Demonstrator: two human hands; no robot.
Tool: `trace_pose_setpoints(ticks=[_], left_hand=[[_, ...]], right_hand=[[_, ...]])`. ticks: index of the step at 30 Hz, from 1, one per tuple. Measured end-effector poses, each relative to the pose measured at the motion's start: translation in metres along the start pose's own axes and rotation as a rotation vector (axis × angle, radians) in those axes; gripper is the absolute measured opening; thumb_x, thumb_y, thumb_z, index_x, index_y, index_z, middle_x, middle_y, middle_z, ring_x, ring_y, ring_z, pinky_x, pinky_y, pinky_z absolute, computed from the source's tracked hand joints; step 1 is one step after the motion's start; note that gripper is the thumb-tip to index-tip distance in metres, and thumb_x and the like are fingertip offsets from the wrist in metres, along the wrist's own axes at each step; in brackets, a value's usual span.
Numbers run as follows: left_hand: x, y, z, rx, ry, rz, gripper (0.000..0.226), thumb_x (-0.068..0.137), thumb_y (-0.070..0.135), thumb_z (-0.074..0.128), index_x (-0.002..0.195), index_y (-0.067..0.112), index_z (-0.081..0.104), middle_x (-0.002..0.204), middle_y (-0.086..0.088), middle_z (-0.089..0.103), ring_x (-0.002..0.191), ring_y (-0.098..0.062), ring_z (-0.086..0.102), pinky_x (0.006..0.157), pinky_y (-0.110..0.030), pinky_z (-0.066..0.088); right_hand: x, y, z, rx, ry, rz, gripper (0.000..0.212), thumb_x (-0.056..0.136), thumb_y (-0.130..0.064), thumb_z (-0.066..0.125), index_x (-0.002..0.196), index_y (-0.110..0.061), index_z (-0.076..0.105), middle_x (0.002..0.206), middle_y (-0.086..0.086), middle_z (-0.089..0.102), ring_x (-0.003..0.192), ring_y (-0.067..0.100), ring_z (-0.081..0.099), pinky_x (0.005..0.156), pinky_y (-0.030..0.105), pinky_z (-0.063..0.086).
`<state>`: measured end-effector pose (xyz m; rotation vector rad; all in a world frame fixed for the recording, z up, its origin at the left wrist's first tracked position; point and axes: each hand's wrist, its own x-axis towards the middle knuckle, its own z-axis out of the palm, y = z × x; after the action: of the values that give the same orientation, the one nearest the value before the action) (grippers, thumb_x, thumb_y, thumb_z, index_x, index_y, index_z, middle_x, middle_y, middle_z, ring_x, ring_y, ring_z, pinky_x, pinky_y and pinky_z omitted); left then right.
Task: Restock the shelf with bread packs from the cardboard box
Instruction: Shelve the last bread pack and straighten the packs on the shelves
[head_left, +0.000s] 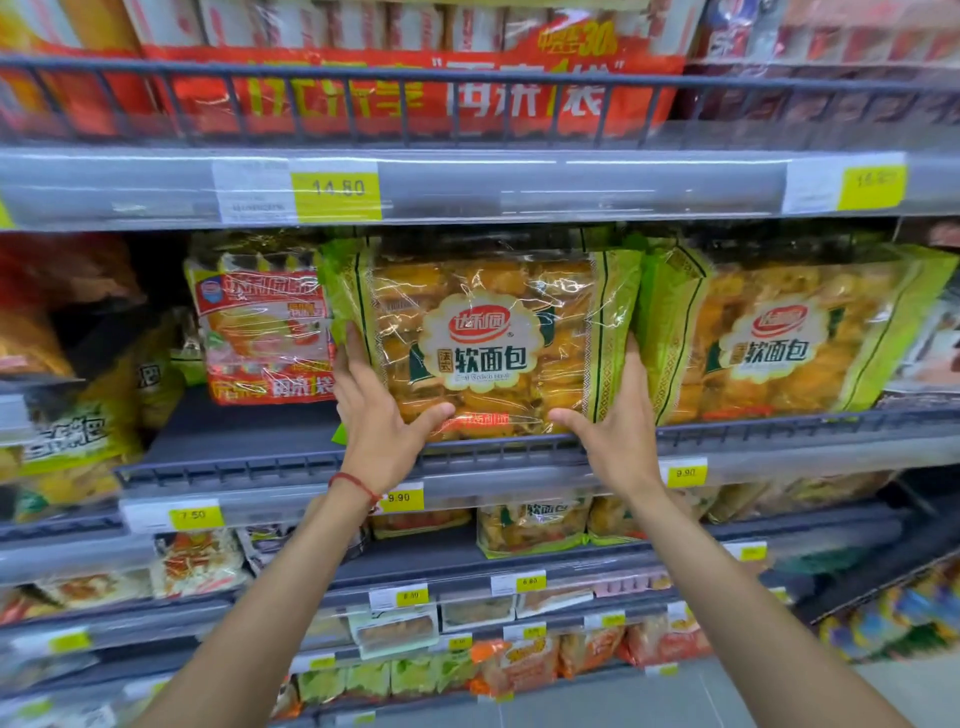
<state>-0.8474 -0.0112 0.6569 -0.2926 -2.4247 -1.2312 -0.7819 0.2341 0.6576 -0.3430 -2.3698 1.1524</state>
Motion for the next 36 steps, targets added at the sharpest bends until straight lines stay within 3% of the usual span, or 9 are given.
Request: trace_pose_setpoints(ticks=[4,8,13,16,18,22,27,31,36], left_hand=[[-0.004,0.003,0.003,0.037,0.02,0.005,0.128,0.071,0.068,0.068,0.157,0.015,-0.011,0.162,-0.017,0.001,0.15,-0.029,0.005,0.12,-0.041,0.009],[-0.018,0.008,0.009,0.192,0.107,-0.027,0.12,0.078,0.064,0.068,0.158,0.008,-0.001,0.162,-0.025,-0.003,0.15,-0.039,0.001,0.121,-0.051,0.009],[-0.041,0.04,0.037,0.26,0.225,-0.021,0.099,0.086,0.038,0.07,0.159,0.014,0.007,0.164,-0.02,-0.007,0.151,-0.04,-0.006,0.119,-0.058,0.008],[-0.046,0.069,0.061,0.245,0.212,-0.035,0.101,0.084,0.042,0.071,0.159,0.021,0.007,0.164,-0.016,-0.008,0.151,-0.037,-0.009,0.118,-0.059,0.005],[-0.045,0.085,0.075,0.261,0.179,-0.104,0.101,0.084,0.054,0.067,0.159,0.024,0.006,0.164,-0.016,-0.008,0.151,-0.036,-0.012,0.118,-0.06,0.001],[-0.037,0.104,0.096,0.399,0.11,-0.225,0.106,0.079,0.083,0.044,0.158,0.021,0.009,0.164,-0.021,-0.005,0.15,-0.037,-0.018,0.115,-0.069,-0.007],[-0.039,0.109,0.106,0.48,0.095,-0.295,0.128,0.062,0.1,0.04,0.159,0.024,0.006,0.164,-0.021,-0.008,0.15,-0.041,-0.018,0.112,-0.074,-0.005],[-0.044,0.101,0.107,0.512,0.07,-0.281,0.131,0.058,0.101,0.043,0.157,0.033,-0.01,0.164,-0.016,-0.018,0.149,-0.041,-0.021,0.11,-0.077,-0.001],[-0.035,0.098,0.11,0.546,0.027,-0.287,0.133,0.059,0.101,0.038,0.155,0.03,-0.02,0.162,-0.024,-0.017,0.147,-0.045,-0.023,0.109,-0.078,-0.001]], right_hand=[[-0.001,0.0,-0.001,-0.016,-0.018,-0.012,0.122,0.079,-0.042,0.083,0.164,-0.017,0.0,0.172,-0.002,0.008,0.145,-0.004,0.005,0.119,0.022,0.009],[-0.012,0.004,-0.01,0.002,-0.029,-0.043,0.108,0.088,-0.039,0.078,0.164,-0.02,0.003,0.171,-0.004,0.009,0.154,0.007,0.009,0.123,0.028,0.013],[-0.024,0.03,-0.037,0.08,0.157,-0.212,0.051,0.098,-0.024,0.069,0.145,-0.018,0.051,0.146,-0.009,0.041,0.137,0.007,0.042,0.115,0.04,0.042],[-0.014,0.05,-0.068,0.039,0.294,-0.277,0.035,0.096,-0.016,0.069,0.13,-0.015,0.062,0.135,-0.003,0.05,0.131,0.016,0.046,0.114,0.032,0.037],[-0.003,0.066,-0.089,-0.037,0.326,-0.237,0.042,0.094,-0.022,0.071,0.133,-0.014,0.058,0.142,0.006,0.047,0.134,0.027,0.041,0.114,0.026,0.029],[0.019,0.094,-0.118,-0.137,0.243,-0.097,0.081,0.09,-0.05,0.072,0.156,-0.021,0.033,0.164,0.012,0.015,0.151,0.035,0.013,0.117,0.053,0.026],[0.04,0.107,-0.134,-0.182,0.119,-0.02,0.128,0.072,-0.08,0.068,0.164,-0.025,-0.003,0.169,0.016,-0.019,0.155,0.041,-0.017,0.122,0.059,0.0],[0.048,0.109,-0.125,-0.217,0.089,-0.044,0.139,0.065,-0.087,0.067,0.164,-0.023,-0.009,0.165,0.02,-0.029,0.151,0.047,-0.024,0.12,0.065,-0.004],[0.058,0.11,-0.109,-0.235,0.119,-0.015,0.141,0.065,-0.093,0.058,0.163,-0.017,-0.009,0.163,0.028,-0.029,0.149,0.053,-0.025,0.118,0.071,-0.002]])
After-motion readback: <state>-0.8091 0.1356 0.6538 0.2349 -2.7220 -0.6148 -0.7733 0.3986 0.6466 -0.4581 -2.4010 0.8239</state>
